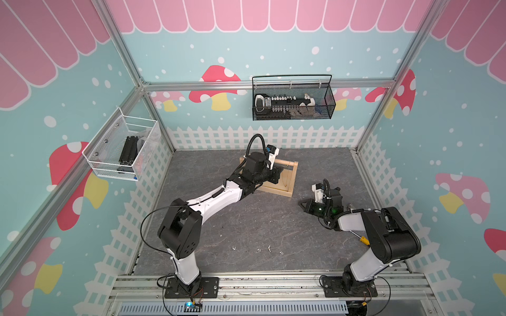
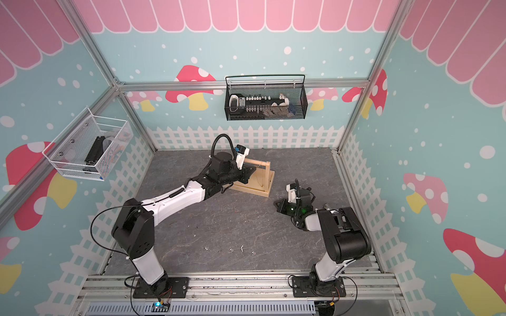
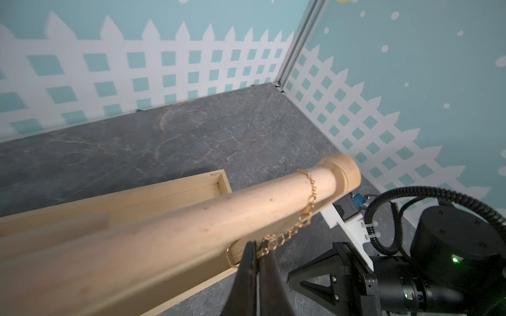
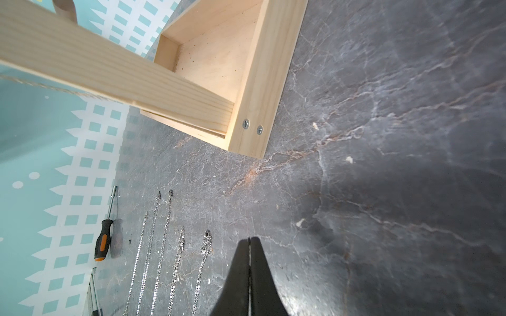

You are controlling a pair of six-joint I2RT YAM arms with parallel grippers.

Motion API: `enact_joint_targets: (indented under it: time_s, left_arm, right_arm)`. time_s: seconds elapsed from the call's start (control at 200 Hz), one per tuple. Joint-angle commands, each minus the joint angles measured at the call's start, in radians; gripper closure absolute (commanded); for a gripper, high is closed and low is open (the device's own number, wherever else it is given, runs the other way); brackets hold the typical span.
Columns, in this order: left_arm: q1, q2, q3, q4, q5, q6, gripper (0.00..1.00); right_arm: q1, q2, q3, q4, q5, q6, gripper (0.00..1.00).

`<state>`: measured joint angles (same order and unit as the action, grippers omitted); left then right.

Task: Take the necklace off the jewelry display stand
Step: Take off the necklace from the stand.

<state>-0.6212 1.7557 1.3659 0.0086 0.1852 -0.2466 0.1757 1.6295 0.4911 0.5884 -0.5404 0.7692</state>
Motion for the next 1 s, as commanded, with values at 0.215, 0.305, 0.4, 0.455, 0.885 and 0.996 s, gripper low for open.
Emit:
enact_joint_targets:
  time_s: [0.215, 0.305, 0.4, 0.455, 0.885, 0.996]
  left_arm:
    - [0.006, -0.172, 0.027, -0.271, -0.436, 0.037, 1.00]
    - [0.009, -0.202, 0.000, -0.272, -0.547, 0.052, 1.00]
    - [0.024, -0.231, -0.021, -0.281, -0.642, 0.048, 1.00]
    - [0.043, -0.248, -0.037, -0.280, -0.691, 0.033, 1.00]
    - [0.114, -0.299, -0.089, -0.277, -0.726, 0.004, 1.00]
    - [0.109, -0.358, -0.126, -0.293, -0.653, -0.013, 1.00]
  right_arm:
    - [-0.007, -0.003, 0.002, 0.014, 0.000, 0.008, 0.93]
    - [-0.007, -0.002, 0.004, 0.015, -0.003, 0.009, 0.93]
    - [-0.007, -0.002, 0.002, 0.015, -0.006, 0.011, 0.93]
    - [-0.007, -0.005, -0.001, 0.017, -0.008, 0.012, 0.93]
    - [-0.007, -0.017, -0.008, 0.017, -0.003, 0.005, 0.93]
    - [-0.007, -0.009, -0.004, 0.014, -0.003, 0.004, 0.93]
